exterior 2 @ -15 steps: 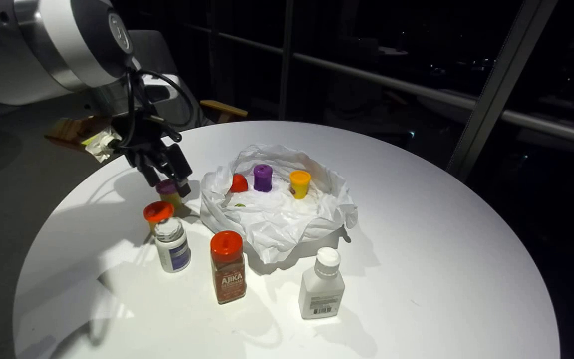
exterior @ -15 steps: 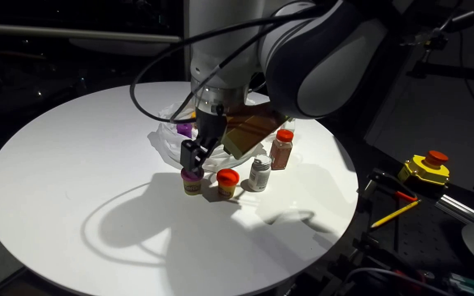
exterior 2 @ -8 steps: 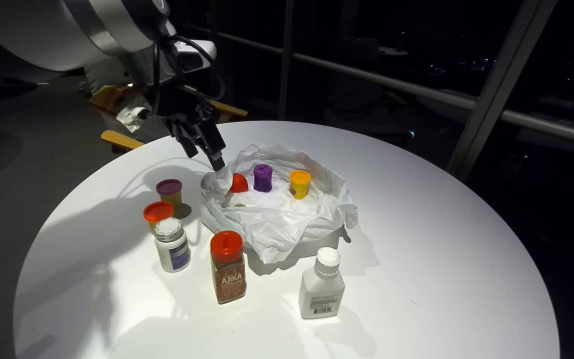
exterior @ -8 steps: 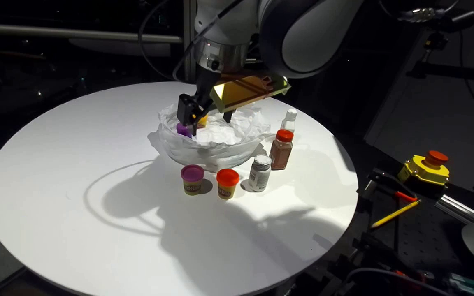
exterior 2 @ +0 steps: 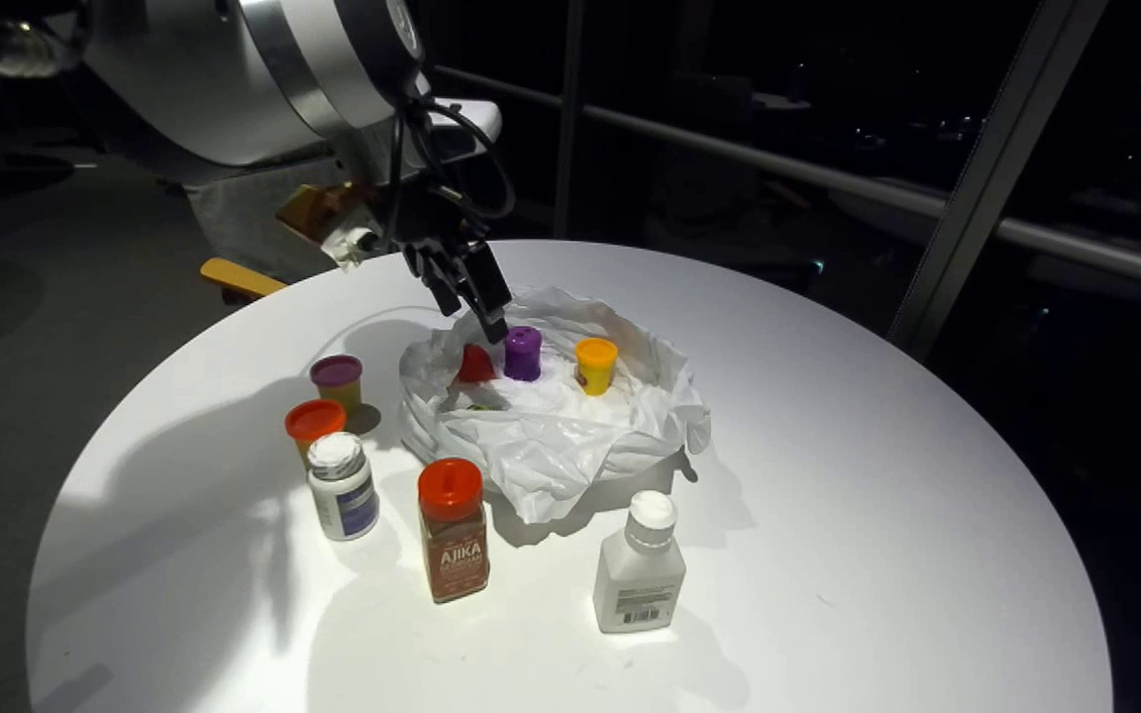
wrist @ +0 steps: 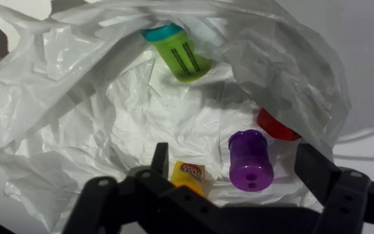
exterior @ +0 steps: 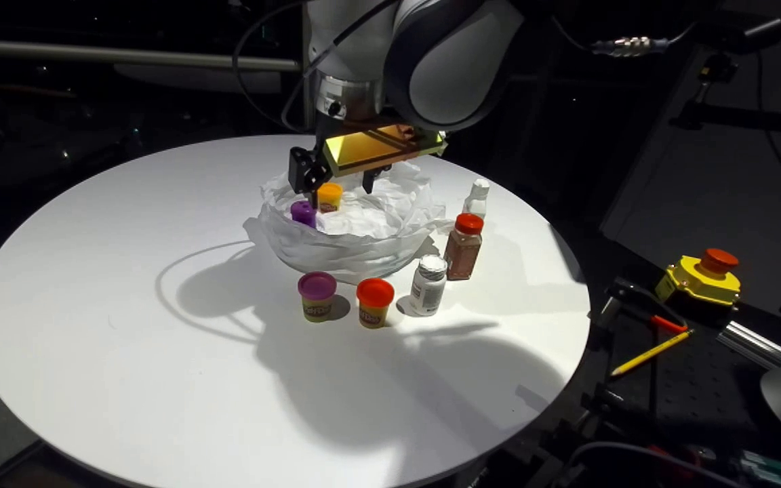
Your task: Remove the objects in the plastic and put them on the table
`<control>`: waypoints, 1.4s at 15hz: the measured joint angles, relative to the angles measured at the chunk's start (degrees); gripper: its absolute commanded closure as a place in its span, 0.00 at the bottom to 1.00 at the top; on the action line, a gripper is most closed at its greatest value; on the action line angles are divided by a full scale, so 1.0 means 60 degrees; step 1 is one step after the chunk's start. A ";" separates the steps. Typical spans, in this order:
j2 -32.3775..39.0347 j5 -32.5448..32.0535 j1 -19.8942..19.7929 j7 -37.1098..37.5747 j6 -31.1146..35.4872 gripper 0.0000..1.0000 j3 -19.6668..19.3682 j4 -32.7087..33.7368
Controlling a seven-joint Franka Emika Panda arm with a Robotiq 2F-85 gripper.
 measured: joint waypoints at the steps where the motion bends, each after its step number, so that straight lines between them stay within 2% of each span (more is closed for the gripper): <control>1: 0.0228 0.0000 -0.0031 -0.0011 0.0050 0.00 0.0006 0.0201; 8: 0.1465 0.0184 -0.0045 -0.0025 0.0237 0.00 -0.0009 0.1468; 20: 0.2635 0.1726 -0.0553 -0.0950 0.0227 0.00 0.0049 0.3003; 21: 0.2714 0.1861 -0.0580 -0.1110 0.0205 0.15 0.0073 0.3089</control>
